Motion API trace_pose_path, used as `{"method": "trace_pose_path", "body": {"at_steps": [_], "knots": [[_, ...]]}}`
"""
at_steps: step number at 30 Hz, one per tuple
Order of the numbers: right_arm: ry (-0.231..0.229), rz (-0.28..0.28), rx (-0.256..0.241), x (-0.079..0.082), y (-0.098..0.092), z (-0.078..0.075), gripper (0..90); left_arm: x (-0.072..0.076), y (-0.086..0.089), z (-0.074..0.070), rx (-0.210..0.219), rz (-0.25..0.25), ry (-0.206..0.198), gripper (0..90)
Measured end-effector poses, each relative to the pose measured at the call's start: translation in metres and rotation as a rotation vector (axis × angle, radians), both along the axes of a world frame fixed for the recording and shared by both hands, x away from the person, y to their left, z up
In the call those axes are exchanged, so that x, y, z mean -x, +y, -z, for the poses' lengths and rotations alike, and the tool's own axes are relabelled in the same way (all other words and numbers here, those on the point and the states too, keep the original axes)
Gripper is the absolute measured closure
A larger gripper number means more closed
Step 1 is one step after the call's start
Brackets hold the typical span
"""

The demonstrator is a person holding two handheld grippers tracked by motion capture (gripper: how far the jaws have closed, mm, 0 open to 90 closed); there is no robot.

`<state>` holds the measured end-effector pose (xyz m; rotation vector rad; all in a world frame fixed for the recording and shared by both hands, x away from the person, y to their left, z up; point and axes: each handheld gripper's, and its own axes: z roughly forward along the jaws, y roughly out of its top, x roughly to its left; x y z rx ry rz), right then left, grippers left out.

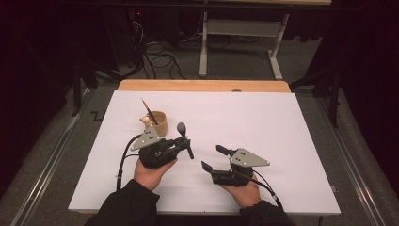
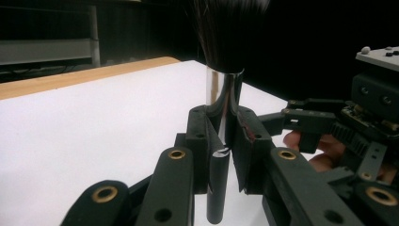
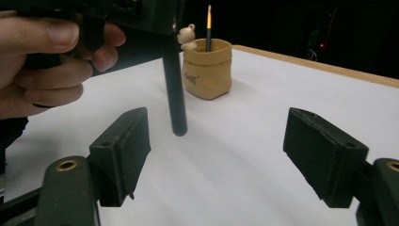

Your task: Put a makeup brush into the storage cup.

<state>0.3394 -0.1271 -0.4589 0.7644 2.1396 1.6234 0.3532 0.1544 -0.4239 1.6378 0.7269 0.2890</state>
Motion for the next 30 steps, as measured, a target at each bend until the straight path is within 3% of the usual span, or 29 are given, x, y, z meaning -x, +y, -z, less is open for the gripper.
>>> {"method": "trace_pose_path", "body": {"at_steps": [25, 30], "knots": [[0.007, 0.13, -0.002, -0.012, -0.046, -0.009, 0.5, -0.009, 0.034, -0.002, -0.06, -0.124, -0.01, 77.9], [-0.001, 0.143, 0.001, -0.012, -0.053, -0.01, 0.5, -0.01, 0.041, -0.002, -0.07, -0.148, -0.012, 77.9]]}}
